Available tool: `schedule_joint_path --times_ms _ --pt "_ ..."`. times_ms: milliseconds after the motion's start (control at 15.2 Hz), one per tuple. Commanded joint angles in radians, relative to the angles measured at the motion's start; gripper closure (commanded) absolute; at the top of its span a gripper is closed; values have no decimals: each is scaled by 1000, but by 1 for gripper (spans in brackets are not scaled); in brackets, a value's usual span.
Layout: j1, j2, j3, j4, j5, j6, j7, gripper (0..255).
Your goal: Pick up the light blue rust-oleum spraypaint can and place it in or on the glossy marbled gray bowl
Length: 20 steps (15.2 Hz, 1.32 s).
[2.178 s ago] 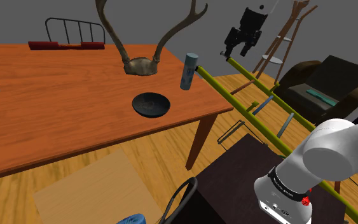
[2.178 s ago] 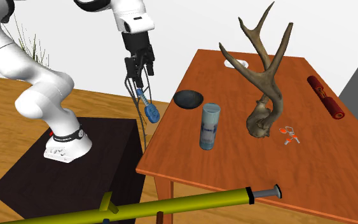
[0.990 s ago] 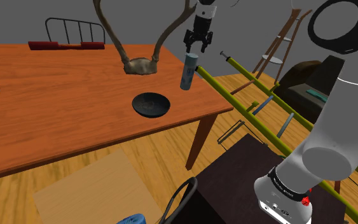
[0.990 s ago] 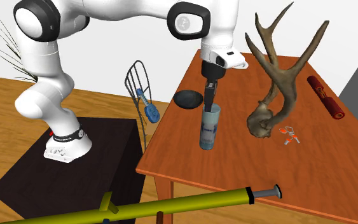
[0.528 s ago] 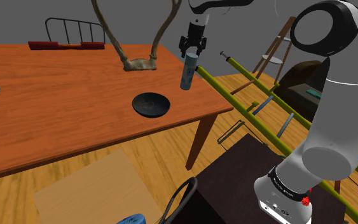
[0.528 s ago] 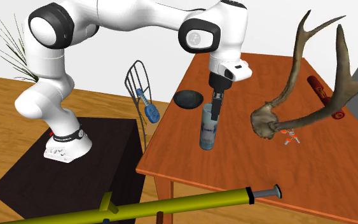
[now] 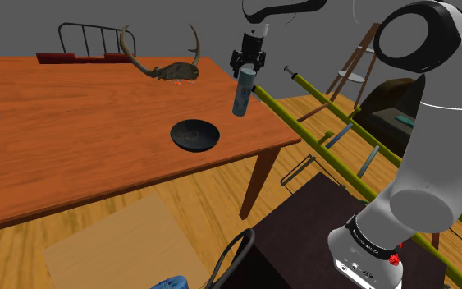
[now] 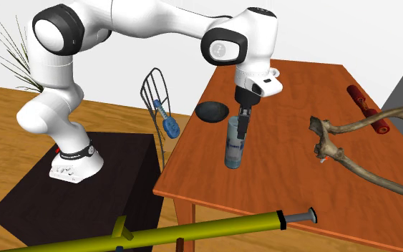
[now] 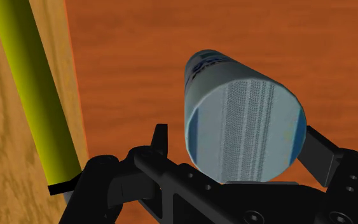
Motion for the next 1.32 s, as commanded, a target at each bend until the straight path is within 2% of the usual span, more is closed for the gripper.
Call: schedule_joint_path --times_ms 0,66,132,726,1254 --pt "0 0 0 0 0 0 0 0" --pt "0 0 0 0 0 0 0 0" --pt "0 0 0 0 0 0 0 255" --pt "0 0 0 0 0 0 0 255" --pt "-2 -1 -1 106 -1 -107 1 255"
